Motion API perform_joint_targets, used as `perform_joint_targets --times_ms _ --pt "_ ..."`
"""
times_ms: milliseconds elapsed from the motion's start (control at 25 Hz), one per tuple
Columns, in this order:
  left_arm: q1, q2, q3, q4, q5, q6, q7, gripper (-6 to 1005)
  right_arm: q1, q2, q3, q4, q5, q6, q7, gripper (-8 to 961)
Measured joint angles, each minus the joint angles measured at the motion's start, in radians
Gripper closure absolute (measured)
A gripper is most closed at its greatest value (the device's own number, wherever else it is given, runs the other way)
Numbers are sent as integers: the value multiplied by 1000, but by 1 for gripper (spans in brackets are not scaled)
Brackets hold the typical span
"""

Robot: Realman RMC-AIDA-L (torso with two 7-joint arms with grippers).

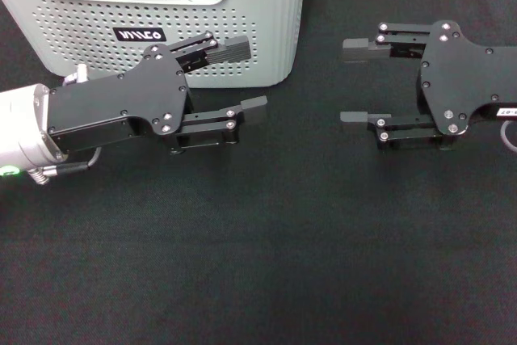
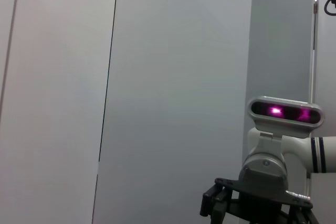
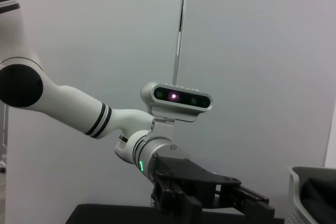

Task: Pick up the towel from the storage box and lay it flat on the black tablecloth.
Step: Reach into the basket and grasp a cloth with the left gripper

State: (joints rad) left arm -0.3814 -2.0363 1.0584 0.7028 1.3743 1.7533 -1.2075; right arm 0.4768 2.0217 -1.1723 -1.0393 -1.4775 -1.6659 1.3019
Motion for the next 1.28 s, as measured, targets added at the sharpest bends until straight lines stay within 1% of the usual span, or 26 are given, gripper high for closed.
perform_joint_targets --times_ms 160,280,400,520,600,640,800,840,880,1040,1120,1280 --pt "0 -1 0 -3 -1 0 15 184 0 0 -1 -6 1 0 -2 229" --pt "0 -7 -14 -7 -3 -2 32 184 0 0 -1 -7 1 0 -3 229" --pt "11 -30 -90 -9 -3 -5 66 184 -9 1 -3 -8 2 -1 -2 229" --pt "19 -52 -197 -14 -24 -8 79 185 -27 2 -2 -8 13 -1 0 229" --pt "14 -55 -236 -35 -65 -19 76 185 -47 2 -2 -8 30 -1 -1 229" --pt "9 -55 -239 -43 -79 -25 74 185 -57 2 -2 -6 38 -2 -1 229" --pt "-34 -60 -230 -68 -119 -126 56 185 -79 1 3 3 48 -3 -13 229" --pt "-34 -60 -230 -68 -119 -126 56 185 -79 1 3 3 48 -3 -13 229" --pt "-64 -63 -214 -93 -145 -196 51 185 -82 1 3 5 49 -3 -15 229" --pt "-134 -64 -190 -176 -228 -338 49 185 -85 1 4 18 54 -3 -17 229" --pt "-154 -64 -190 -197 -262 -407 46 186 -85 1 4 24 54 -3 -18 229" --pt "-172 -65 -189 -218 -300 -512 33 186 -82 2 3 32 58 -3 -28 229"
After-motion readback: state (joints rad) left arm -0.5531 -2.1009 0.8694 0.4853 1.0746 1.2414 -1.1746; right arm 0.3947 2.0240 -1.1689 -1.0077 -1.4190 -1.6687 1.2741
